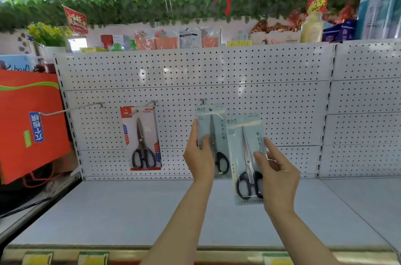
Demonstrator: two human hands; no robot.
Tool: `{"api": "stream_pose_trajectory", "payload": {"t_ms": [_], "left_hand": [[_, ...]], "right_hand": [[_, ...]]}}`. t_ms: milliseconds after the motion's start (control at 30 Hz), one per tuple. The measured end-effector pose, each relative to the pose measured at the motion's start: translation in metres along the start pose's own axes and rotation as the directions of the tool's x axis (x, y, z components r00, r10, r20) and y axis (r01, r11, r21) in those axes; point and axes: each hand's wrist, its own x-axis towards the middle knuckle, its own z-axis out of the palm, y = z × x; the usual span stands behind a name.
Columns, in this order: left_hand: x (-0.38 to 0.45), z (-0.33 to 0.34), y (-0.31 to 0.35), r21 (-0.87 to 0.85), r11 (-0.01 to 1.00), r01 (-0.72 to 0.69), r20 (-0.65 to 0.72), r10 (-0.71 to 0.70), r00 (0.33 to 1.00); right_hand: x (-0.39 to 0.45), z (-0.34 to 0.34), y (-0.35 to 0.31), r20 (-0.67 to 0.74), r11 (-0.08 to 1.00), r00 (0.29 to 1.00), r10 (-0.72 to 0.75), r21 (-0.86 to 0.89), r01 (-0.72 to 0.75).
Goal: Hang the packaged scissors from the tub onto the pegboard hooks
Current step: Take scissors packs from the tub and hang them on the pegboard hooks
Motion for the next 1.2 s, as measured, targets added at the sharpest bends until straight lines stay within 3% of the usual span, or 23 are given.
{"api": "stream_pose_trajectory", "payload": {"t_ms": [200,500,700,833,967,1033,1200], "left_hand": [[0.009,0.004,-0.009,0.033,0.999,-0.007,-0.007,0.008,1.000],[0.020,0.002,-0.037,0.280,0.960,-0.009,-0.020,0.016,1.000],[0.036,-0.019,-0.027,0.202,0.964,-0.175,0.017,0.175,0.984],[0.049,-0.024,0.008,0.294,0.835,-0.464,0.181,0.428,0.885],[0.064,-0.021,0.017,0.444,0.570,-0.691,0.416,0.552,0.722],[0.074,-0.019,0.010,0.490,0.517,-0.702,0.459,0.532,0.712],[0.088,-0.015,-0.001,0.555,0.491,-0.671,0.514,0.432,0.741]], "right_hand": [[0.003,0.007,0.007,-0.004,1.000,1.000,0.016,-0.003,-0.016],[0.002,0.027,0.022,0.028,0.999,0.999,0.038,0.019,-0.039],[0.007,0.047,0.029,0.039,0.998,0.998,0.045,0.037,-0.047],[0.016,0.069,0.029,0.041,0.995,0.997,0.061,0.071,-0.063],[0.022,0.088,0.035,0.033,0.992,0.996,0.088,0.091,-0.091],[0.025,0.094,0.039,0.029,0.990,0.994,0.102,0.100,-0.104],[0.032,0.106,0.056,0.015,0.988,0.992,0.122,0.096,-0.123]]}}
